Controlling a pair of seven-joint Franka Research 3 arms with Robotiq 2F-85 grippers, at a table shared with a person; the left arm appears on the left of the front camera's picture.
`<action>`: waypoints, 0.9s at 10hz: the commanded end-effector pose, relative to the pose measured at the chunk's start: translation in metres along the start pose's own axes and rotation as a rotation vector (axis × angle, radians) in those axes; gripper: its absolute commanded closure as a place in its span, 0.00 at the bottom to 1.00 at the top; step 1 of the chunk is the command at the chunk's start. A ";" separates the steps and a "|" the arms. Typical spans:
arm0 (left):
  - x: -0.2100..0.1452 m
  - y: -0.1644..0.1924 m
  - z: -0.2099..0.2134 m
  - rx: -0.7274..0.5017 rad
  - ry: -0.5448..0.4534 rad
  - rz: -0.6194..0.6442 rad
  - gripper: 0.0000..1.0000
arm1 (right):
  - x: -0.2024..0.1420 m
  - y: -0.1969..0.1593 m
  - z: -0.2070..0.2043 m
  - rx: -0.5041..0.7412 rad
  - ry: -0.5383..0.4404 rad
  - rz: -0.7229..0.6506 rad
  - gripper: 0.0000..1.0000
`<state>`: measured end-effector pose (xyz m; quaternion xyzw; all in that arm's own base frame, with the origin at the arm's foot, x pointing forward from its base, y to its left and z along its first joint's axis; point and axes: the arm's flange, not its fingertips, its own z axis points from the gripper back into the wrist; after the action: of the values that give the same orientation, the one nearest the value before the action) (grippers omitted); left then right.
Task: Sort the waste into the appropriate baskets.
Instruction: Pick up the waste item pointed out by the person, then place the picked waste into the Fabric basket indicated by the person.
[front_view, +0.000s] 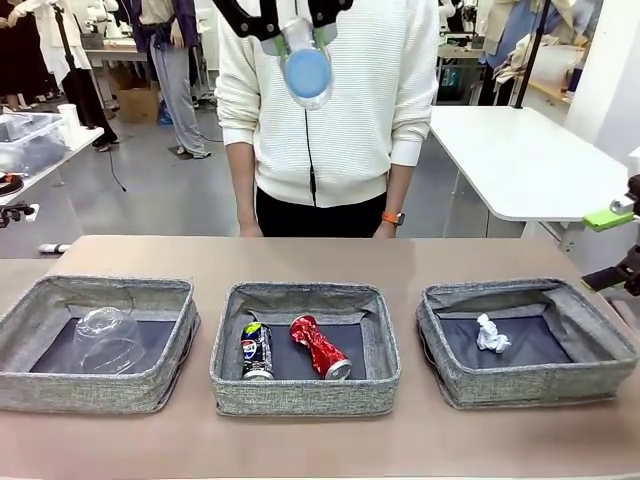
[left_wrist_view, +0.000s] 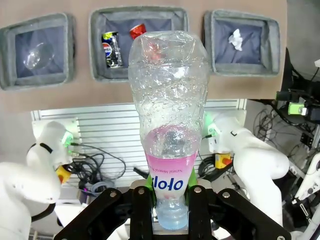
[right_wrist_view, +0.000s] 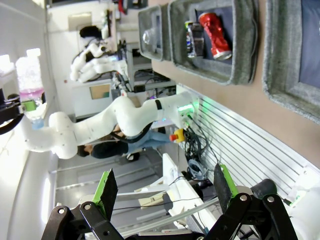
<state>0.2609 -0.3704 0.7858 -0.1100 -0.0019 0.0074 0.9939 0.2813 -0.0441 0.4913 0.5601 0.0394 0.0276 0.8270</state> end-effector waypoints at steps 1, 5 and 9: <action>-0.001 0.004 0.002 0.003 -0.013 -0.009 0.78 | 0.000 0.002 0.001 0.016 0.002 0.010 0.00; -0.001 0.004 0.002 0.003 -0.013 -0.009 0.78 | 0.000 0.002 0.001 0.016 0.002 0.010 0.00; -0.001 0.004 0.002 0.003 -0.013 -0.009 0.78 | 0.000 0.002 0.001 0.016 0.002 0.010 0.00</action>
<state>0.2604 -0.3695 0.7868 -0.1114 -0.0014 0.0059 0.9938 0.2813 -0.0441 0.4913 0.5601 0.0394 0.0275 0.8270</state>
